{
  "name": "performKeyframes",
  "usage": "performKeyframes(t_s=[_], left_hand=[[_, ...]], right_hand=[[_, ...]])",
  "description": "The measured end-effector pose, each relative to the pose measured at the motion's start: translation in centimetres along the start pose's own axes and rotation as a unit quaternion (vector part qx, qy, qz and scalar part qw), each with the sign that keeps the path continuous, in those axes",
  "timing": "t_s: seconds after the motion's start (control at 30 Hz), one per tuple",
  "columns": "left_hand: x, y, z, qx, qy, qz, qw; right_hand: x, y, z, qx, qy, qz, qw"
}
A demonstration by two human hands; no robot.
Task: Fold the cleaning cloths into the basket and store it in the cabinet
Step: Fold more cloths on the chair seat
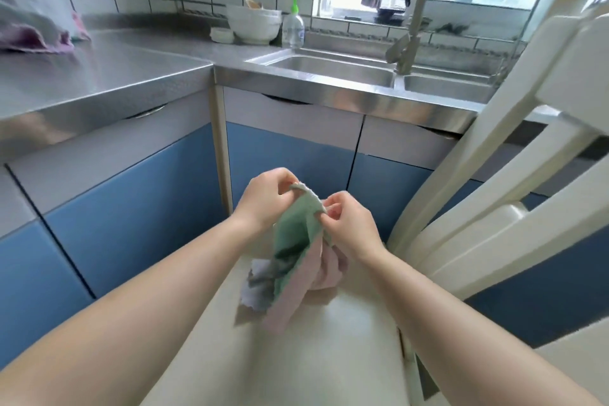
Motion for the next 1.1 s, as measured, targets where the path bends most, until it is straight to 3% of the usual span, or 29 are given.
performKeyframes(t_s=[0.27, 0.57, 0.7, 0.87, 1.1], left_hand=[[3.4, -1.8, 6.3, -0.017, -0.035, 0.073, 0.997], [7.5, -2.6, 10.3, -0.033, 0.007, 0.092, 0.995], [9.2, -2.8, 11.0, -0.037, 0.026, 0.113, 0.993], [10.7, -2.8, 10.7, -0.035, 0.039, 0.139, 0.989], [13.4, -2.7, 7.4, -0.003, 0.092, 0.158, 0.983]], right_hand=[[0.6, -0.2, -1.3, -0.069, 0.047, -0.056, 0.995], [5.3, -3.3, -3.1, -0.084, -0.048, 0.057, 0.994], [7.6, -4.6, -4.9, -0.008, 0.090, 0.040, 0.995], [8.8, -4.9, -4.7, 0.038, 0.263, 0.037, 0.963], [10.8, -5.0, -3.3, 0.011, 0.238, 0.105, 0.966]])
Point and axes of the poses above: each hand's wrist, its own y-axis away from the middle knuckle, its own x-axis out of the back of the hand, z = x × y, the point moved 4 cm from there along -y, towards the middle knuckle, and after that the axes turned 13 degrees about x, right-handed, at the moved point
